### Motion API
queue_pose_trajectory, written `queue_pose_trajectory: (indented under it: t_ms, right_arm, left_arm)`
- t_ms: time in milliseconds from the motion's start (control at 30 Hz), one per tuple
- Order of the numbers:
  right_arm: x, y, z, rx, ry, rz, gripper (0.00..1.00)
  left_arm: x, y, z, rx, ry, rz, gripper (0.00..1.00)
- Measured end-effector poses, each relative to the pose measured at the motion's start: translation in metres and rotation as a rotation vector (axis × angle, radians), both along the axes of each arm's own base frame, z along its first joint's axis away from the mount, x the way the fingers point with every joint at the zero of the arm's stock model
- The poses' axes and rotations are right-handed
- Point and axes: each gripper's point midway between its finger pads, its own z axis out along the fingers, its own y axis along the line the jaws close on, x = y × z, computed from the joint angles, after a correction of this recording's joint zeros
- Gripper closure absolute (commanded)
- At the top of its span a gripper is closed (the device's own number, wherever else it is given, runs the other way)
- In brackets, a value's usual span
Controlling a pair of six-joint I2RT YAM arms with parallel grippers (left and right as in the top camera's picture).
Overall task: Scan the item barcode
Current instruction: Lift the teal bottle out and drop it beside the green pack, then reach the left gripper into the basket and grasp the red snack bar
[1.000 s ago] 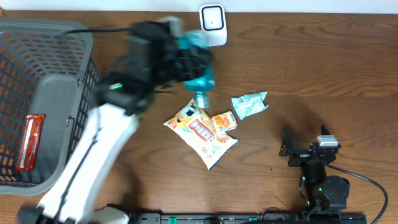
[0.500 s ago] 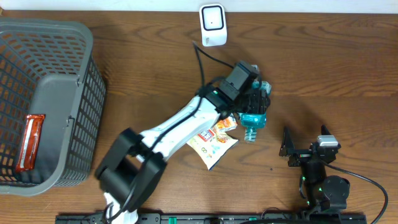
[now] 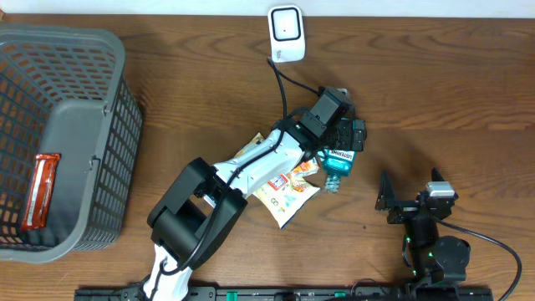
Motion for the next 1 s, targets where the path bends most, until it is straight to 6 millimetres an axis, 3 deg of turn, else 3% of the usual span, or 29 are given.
queue_pose_trajectory:
  t_ms: [133, 200, 267, 300, 367, 433, 467, 533, 567, 633, 667, 700, 800, 867, 900, 1000]
  right_arm:
    - [0.000, 0.000, 0.000, 0.000, 0.000, 0.000, 0.01]
    - [0.000, 0.000, 0.000, 0.000, 0.001, 0.000, 0.01]
    - [0.000, 0.000, 0.000, 0.000, 0.000, 0.000, 0.01]
    - [0.000, 0.000, 0.000, 0.000, 0.000, 0.000, 0.01]
    - [0.000, 0.000, 0.000, 0.000, 0.001, 0.000, 0.01]
    - [0.000, 0.000, 0.000, 0.000, 0.000, 0.000, 0.01]
    - [0.000, 0.000, 0.000, 0.000, 0.000, 0.000, 0.01]
    - [0.000, 0.000, 0.000, 0.000, 0.000, 0.000, 0.01]
    - [0.000, 0.000, 0.000, 0.000, 0.000, 0.000, 0.01]
    - [0.000, 0.000, 0.000, 0.000, 0.000, 0.000, 0.01]
    - [0.000, 0.000, 0.000, 0.000, 0.000, 0.000, 0.01]
    - [0.000, 0.000, 0.000, 0.000, 0.000, 0.000, 0.01]
    - [0.000, 0.000, 0.000, 0.000, 0.000, -0.001, 0.01]
    - [0.000, 0.000, 0.000, 0.000, 0.000, 0.000, 0.01]
    - [0.000, 0.000, 0.000, 0.000, 0.000, 0.000, 0.01]
    - [0.000, 0.000, 0.000, 0.000, 0.000, 0.000, 0.01]
  left_arm:
    - [0.000, 0.001, 0.013, 0.001, -0.036, -0.021, 0.02]
    - [0.000, 0.005, 0.032, -0.002, -0.073, -0.033, 0.02]
    - [0.004, 0.023, 0.072, 0.005, -0.140, -0.005, 0.02]
    - [0.005, 0.028, 0.080, 0.009, -0.154, 0.005, 0.02]
    - [0.015, 0.059, 0.121, 0.018, -0.228, 0.068, 0.02]
    - [0.026, 0.103, 0.163, 0.031, -0.304, 0.157, 0.02]
    - [0.034, 0.140, 0.193, 0.039, -0.359, 0.235, 0.02]
    - [0.038, 0.206, 0.230, 0.084, -0.428, 0.355, 0.02]
    - [0.037, 0.226, 0.241, 0.094, -0.450, 0.395, 0.02]
    - [0.032, 0.286, 0.264, 0.141, -0.487, 0.518, 0.02]
    - [0.029, 0.303, 0.270, 0.153, -0.497, 0.559, 0.02]
    - [0.021, 0.345, 0.282, 0.186, -0.514, 0.656, 0.02]
    - [-0.011, 0.435, 0.291, 0.280, -0.484, 0.883, 0.02]
    - [-0.027, 0.469, 0.285, 0.328, -0.435, 0.974, 0.02]
    - [-0.041, 0.492, 0.271, 0.367, -0.360, 1.037, 0.02]
    - [-0.060, 0.544, 0.234, 0.429, -0.213, 1.184, 0.02]
